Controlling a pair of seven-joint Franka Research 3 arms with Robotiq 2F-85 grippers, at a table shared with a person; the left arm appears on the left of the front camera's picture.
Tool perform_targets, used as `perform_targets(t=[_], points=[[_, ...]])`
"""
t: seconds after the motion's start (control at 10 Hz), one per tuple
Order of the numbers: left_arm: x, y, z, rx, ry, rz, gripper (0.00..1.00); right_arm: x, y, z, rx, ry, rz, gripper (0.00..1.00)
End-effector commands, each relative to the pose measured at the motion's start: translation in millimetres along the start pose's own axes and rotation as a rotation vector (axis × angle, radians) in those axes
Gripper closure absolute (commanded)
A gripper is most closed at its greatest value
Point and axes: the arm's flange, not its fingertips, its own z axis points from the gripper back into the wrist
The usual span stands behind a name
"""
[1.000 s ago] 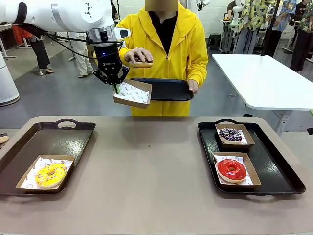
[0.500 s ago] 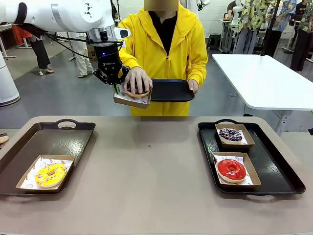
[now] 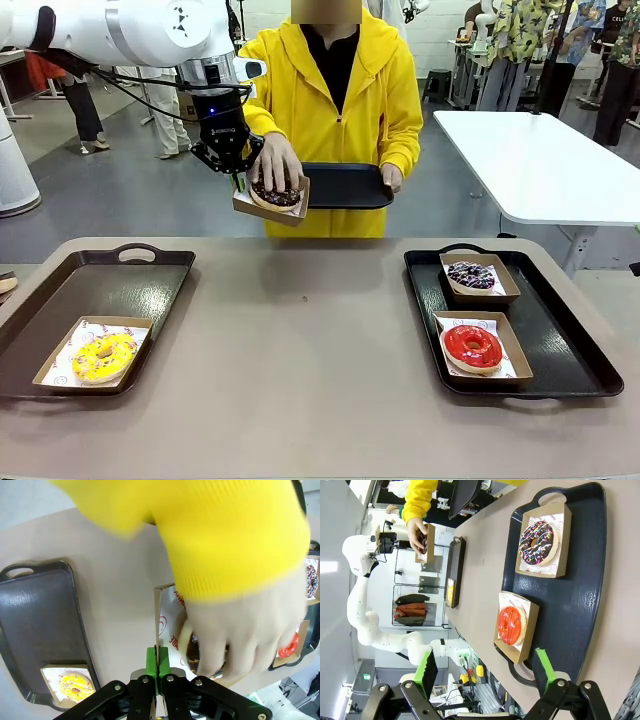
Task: Individually package the donuts and arrange them on the tray.
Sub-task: Place the picked Paper togo box on the Handle tray.
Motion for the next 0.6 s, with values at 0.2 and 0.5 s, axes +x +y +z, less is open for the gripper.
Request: perform_targets(t=[0.2, 0.5], points=[[-4.5, 1.9, -0.2, -0.006, -0.002, -0.011, 1.00, -1.7, 0.3, -0.1, 0.011, 0.005, -0.001, 0.00], [-4.5, 1.9, -0.2, -0.006, -0.002, -0.011, 1.00, -1.7, 0.3, -0.1, 0.011, 0.005, -0.001, 0.00]])
